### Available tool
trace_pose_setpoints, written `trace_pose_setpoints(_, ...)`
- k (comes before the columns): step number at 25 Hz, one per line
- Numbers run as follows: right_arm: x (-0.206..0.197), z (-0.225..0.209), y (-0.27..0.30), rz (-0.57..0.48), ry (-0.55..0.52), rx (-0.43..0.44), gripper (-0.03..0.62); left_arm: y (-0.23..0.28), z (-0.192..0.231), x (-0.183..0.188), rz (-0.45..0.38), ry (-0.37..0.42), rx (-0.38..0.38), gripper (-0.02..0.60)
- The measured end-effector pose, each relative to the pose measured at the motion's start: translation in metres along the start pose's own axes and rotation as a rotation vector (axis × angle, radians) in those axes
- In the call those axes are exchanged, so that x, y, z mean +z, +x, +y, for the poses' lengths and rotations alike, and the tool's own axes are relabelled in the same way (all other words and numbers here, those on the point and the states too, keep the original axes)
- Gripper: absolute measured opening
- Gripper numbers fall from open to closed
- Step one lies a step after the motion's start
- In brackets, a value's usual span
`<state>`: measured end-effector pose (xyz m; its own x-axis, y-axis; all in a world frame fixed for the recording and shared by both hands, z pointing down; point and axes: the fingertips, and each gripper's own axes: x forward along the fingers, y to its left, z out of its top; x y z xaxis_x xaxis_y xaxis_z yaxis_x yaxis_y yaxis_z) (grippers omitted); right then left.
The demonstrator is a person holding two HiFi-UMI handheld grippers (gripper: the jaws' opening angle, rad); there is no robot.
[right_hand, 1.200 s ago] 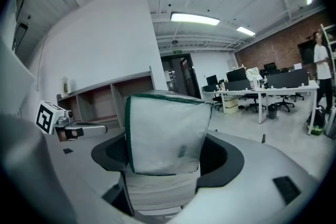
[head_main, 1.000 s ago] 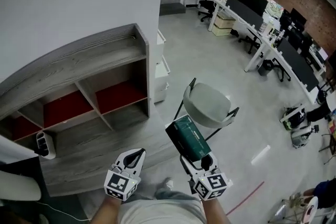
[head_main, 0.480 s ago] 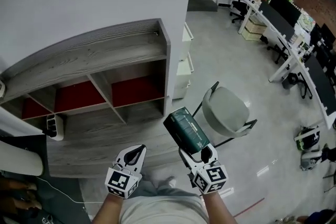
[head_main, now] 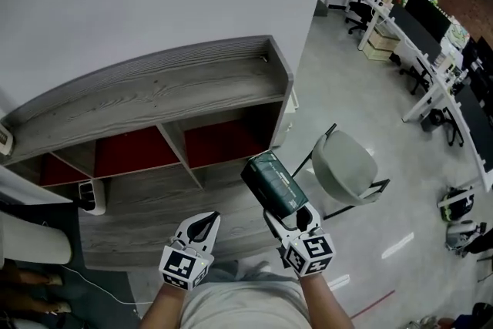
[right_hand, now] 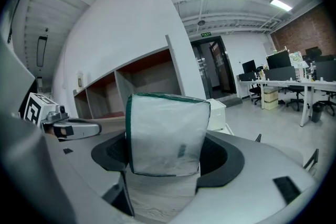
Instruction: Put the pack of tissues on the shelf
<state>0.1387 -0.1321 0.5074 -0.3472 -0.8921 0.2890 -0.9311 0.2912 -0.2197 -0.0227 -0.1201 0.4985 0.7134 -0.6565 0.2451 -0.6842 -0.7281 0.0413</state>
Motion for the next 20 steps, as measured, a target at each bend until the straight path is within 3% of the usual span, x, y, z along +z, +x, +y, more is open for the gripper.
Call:
trace_pose_setpoints(7,0.009,0.01,0.051,-0.009,-0.011,-0.057,0.385,0.001,0.041,-0.003,0.001,-0.001,-0.04,0.015)
trace_pose_setpoints(20,0.005,-0.012,0.116,0.013,-0.013,-0.236,0.387,0.018,0.088,-0.011,0.014,-0.018,-0.076,0.015)
